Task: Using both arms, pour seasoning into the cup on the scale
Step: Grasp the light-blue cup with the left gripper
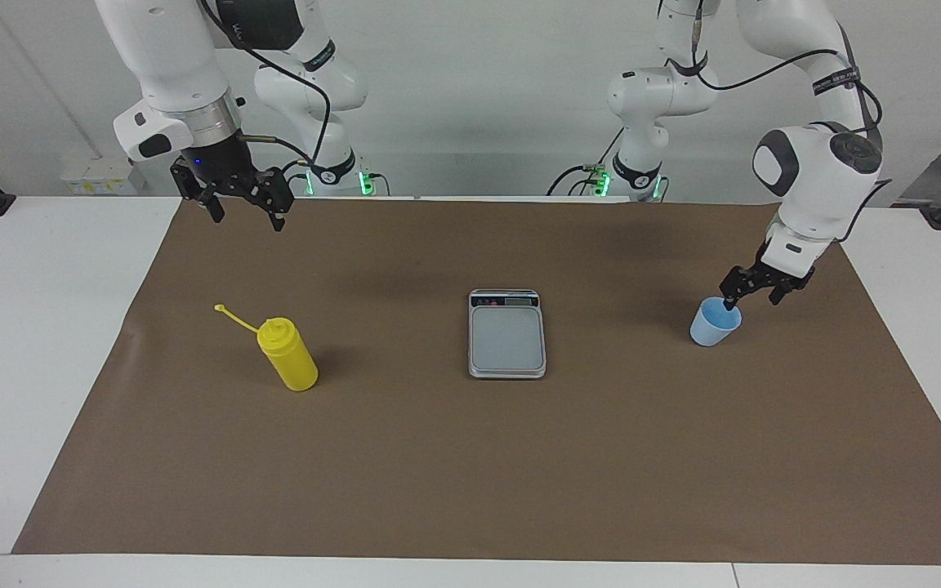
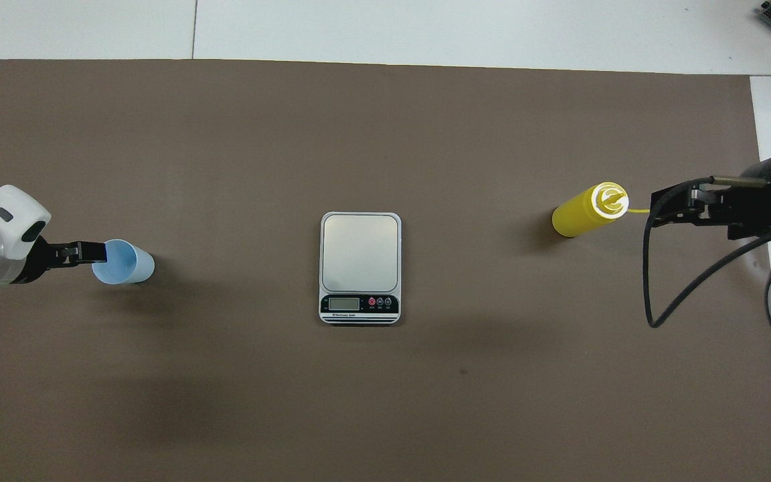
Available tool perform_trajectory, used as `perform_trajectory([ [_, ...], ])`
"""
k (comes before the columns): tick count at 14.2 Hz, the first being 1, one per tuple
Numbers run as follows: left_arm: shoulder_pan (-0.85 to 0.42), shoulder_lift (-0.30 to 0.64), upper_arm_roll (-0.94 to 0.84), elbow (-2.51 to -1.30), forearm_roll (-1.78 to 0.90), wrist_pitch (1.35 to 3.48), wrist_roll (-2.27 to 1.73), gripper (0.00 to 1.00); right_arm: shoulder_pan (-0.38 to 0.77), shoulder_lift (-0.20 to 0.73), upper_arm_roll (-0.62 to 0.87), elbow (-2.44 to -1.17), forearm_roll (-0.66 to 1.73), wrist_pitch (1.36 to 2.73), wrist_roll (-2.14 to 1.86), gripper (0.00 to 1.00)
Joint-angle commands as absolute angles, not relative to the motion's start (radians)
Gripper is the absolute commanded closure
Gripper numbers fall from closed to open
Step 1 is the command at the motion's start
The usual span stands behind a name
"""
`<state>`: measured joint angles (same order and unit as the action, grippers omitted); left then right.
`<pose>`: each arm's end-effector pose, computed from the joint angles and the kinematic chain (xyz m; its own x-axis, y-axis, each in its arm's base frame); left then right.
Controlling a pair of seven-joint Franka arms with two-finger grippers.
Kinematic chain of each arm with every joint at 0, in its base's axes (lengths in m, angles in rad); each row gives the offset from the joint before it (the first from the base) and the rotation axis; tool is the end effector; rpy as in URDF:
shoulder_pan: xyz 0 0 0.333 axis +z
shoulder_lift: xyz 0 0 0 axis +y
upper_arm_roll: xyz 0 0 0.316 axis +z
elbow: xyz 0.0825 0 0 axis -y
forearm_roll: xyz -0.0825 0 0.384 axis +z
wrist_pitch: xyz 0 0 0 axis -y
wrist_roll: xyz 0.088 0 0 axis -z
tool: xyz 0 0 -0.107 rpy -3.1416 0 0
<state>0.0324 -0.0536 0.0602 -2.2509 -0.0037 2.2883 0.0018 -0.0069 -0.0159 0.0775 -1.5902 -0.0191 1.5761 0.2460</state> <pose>0.5200 0.0484 0.3960 0.9915 0.0929 0.0908 0.0928 -0.9957 0.0061 0.5487 0.0371 0.6246 0.9847 -0.1744 0.0066 -0.1745 -0.9845 0.0193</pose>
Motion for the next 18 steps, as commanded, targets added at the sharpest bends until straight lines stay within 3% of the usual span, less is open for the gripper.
perform_trajectory([
  [1, 0.032, -0.060, 0.074, -2.304, 0.009, 2.348, 0.003, 0.00, -0.018, -0.015, 0.083, -1.588, -0.008, 1.586, 0.255, 0.00],
  [10, 0.028, -0.075, 0.072, -2.379, 0.008, 2.384, -0.005, 0.00, -0.018, -0.015, 0.083, -1.588, -0.008, 1.578, 0.253, 0.00],
  [11, 0.023, -0.075, 0.072, -2.381, 0.008, 2.384, -0.006, 0.04, -0.018, -0.015, 0.083, -1.588, -0.008, 1.577, 0.253, 0.00],
  [13, 0.017, -0.074, 0.072, -2.379, 0.008, 2.385, -0.009, 0.22, -0.018, -0.015, 0.083, -1.588, -0.008, 1.577, 0.253, 0.00],
  [18, -0.005, -0.069, 0.068, -2.379, 0.006, 2.411, -0.035, 0.41, -0.018, -0.015, 0.083, -1.588, -0.008, 1.577, 0.253, 0.00],
])
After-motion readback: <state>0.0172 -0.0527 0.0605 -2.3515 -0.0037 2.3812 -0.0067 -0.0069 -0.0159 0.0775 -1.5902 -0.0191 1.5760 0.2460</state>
